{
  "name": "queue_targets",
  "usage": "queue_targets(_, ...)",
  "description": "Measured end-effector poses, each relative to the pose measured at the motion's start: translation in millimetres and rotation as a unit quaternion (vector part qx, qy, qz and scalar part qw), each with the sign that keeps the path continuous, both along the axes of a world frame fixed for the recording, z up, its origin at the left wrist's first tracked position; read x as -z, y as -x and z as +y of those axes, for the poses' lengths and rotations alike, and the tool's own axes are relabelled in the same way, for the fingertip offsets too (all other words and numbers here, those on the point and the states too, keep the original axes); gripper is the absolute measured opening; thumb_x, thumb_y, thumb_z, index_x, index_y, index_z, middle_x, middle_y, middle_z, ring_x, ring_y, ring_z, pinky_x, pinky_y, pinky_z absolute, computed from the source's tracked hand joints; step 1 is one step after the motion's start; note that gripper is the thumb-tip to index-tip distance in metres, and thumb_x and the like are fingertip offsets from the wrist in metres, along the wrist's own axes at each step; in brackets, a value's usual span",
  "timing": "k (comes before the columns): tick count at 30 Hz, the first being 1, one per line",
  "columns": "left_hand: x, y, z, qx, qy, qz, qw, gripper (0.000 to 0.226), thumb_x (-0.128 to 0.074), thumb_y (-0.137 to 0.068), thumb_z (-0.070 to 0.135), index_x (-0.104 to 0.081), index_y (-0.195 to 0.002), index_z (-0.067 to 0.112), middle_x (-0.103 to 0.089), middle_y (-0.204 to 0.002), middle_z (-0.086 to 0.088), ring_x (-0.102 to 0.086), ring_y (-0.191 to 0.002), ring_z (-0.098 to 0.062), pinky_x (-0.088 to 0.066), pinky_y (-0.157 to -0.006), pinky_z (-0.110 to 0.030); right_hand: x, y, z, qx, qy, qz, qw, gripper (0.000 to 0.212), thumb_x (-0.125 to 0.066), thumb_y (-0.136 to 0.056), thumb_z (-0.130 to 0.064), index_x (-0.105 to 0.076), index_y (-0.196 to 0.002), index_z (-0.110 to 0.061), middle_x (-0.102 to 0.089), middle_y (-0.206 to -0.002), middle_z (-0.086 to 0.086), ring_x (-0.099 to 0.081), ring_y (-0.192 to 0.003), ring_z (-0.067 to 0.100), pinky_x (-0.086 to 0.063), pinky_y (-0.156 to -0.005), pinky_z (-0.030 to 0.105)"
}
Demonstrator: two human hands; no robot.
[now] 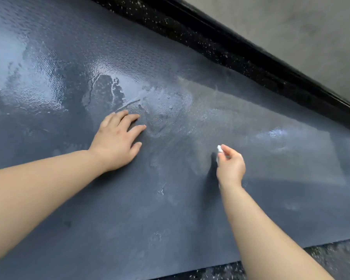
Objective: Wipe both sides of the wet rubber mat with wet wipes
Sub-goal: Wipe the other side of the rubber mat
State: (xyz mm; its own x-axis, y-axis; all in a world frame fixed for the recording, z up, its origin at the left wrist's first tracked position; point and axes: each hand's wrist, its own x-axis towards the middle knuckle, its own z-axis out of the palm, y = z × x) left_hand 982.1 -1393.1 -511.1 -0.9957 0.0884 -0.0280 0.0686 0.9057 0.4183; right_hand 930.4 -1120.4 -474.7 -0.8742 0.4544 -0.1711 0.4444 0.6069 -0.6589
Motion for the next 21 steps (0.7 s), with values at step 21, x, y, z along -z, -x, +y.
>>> queue_targets(21, 12.0, -16.6, -13.1, 0.056, 0.069, -0.025, 0.996, 0.061, -0.039, -0.093, 0.051, -0.025, -0.148, 0.031, -0.015, -0.158, -0.001, -0.005, -0.146, -0.023, 0.007, -0.116, -0.037, 7.1, -47.5, -9.8, 0.093, 0.001, -0.035, 0.995, 0.011, -0.055, -0.094, -0.016, -0.066, -0.097, -0.015, -0.061, -0.096, 0.007, -0.058, -0.072, 0.015, -0.049, -0.074, 0.012)
